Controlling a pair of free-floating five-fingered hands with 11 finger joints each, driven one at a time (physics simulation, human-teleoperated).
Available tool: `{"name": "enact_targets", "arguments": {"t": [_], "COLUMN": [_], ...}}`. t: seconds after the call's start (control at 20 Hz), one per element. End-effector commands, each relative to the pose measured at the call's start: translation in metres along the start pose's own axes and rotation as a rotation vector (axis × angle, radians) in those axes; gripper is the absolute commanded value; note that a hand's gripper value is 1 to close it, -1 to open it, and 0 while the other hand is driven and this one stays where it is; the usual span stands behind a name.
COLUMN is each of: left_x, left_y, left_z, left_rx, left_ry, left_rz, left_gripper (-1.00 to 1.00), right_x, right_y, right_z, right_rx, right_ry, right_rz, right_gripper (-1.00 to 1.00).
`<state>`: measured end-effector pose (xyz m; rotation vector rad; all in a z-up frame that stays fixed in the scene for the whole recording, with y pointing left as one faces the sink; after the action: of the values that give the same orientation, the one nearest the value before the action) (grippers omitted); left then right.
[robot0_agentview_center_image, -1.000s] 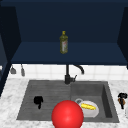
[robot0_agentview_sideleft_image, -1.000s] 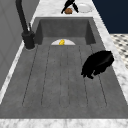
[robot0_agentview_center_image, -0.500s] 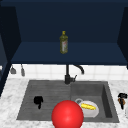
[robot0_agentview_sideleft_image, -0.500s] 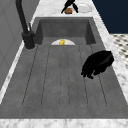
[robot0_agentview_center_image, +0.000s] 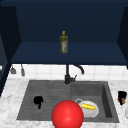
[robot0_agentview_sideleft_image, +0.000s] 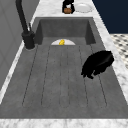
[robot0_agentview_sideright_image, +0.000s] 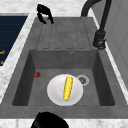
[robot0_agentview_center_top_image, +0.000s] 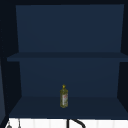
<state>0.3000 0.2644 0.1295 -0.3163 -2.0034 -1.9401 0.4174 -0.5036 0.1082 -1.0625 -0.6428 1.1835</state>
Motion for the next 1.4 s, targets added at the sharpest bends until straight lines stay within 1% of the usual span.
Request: {"name": "enact_targets", "arguments": {"t": [0.0, 0.05, 0.1, 0.15, 0.2, 0.3, 0.45, 0.65, 0.9, 1.2, 1.35], "left_x": [0.000, 0.000, 0.000, 0.000, 0.000, 0.000, 0.000, 0.000, 0.000, 0.000, 0.000], "left_y": [0.000, 0.000, 0.000, 0.000, 0.000, 0.000, 0.000, 0.000, 0.000, 0.000, 0.000], "left_z": [0.000, 0.000, 0.000, 0.000, 0.000, 0.000, 0.000, 0.000, 0.000, 0.000, 0.000], "left_rx": [0.000, 0.000, 0.000, 0.000, 0.000, 0.000, 0.000, 0.000, 0.000, 0.000, 0.000], "left_ry": [0.000, 0.000, 0.000, 0.000, 0.000, 0.000, 0.000, 0.000, 0.000, 0.000, 0.000], "left_rz": [0.000, 0.000, 0.000, 0.000, 0.000, 0.000, 0.000, 0.000, 0.000, 0.000, 0.000], "left_gripper": [0.00, 0.00, 0.00, 0.00, 0.00, 0.00, 0.00, 0.00, 0.00, 0.00, 0.00], "right_x": [-0.005, 0.002, 0.002, 0.009, 0.012, 0.021, 0.032, 0.050, 0.074, 0.099, 0.108], "right_y": [-0.002, -0.007, -0.014, -0.025, -0.029, -0.036, -0.049, -0.068, -0.087, -0.099, -0.104], "right_z": [0.016, 0.018, 0.027, 0.034, 0.037, 0.045, 0.058, 0.075, 0.093, 0.111, 0.130], "right_rx": [-0.083, -0.064, -0.033, -0.021, -0.004, 0.039, 0.076, 0.095, 0.089, 0.089, 0.088], "right_ry": [0.013, 0.013, 0.003, 0.001, 0.000, 0.002, 0.004, 0.009, 0.005, -0.012, -0.001], "right_rz": [0.004, 0.010, -0.007, -0.010, -0.006, 0.029, 0.049, 0.052, 0.044, 0.026, 0.013], "right_gripper": [1.00, 1.00, 1.00, 1.00, 1.00, 1.00, 1.00, 1.00, 1.00, 1.00, 1.00]}}
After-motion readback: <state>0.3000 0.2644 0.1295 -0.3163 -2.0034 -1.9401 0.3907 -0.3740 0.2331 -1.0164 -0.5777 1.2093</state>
